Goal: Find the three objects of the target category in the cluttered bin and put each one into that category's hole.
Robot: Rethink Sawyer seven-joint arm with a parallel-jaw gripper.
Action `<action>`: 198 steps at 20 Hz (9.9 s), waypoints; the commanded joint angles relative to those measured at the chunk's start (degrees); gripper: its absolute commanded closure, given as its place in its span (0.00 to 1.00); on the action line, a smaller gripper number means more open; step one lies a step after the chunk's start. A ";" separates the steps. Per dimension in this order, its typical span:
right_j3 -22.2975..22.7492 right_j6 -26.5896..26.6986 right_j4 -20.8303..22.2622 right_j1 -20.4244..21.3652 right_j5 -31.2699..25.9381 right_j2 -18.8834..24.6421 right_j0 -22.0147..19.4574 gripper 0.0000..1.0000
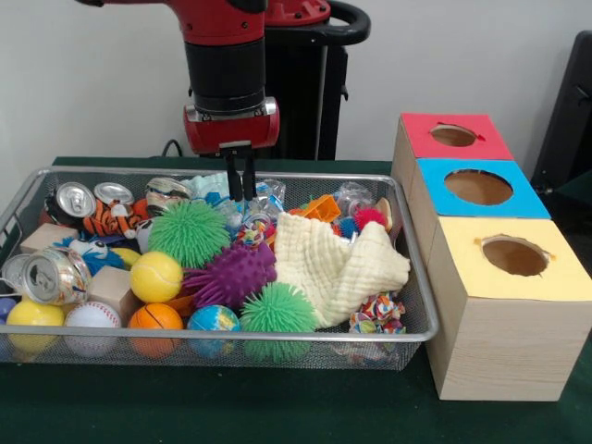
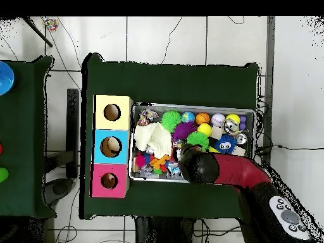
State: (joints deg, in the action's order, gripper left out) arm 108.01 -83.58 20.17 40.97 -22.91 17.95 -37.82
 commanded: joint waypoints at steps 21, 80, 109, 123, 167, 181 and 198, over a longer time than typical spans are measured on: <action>-3.99 -16.97 -9.87 2.72 -3.29 -13.47 18.53 1.00; 18.49 -3.54 8.68 3.56 17.85 -4.97 -16.96 1.00; 11.28 -4.43 6.08 0.09 9.15 -0.97 -15.53 1.00; 6.48 -2.94 3.86 -1.66 1.57 1.44 -17.94 1.00; -0.88 1.20 7.00 -3.93 -9.46 3.02 -20.40 0.00; -3.55 2.51 6.01 -4.93 -15.05 4.17 -21.49 0.00; -17.86 -4.81 3.38 -10.60 -17.12 2.72 -10.37 0.00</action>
State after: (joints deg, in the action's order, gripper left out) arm 102.69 -85.56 26.25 35.07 -33.95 18.26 -52.26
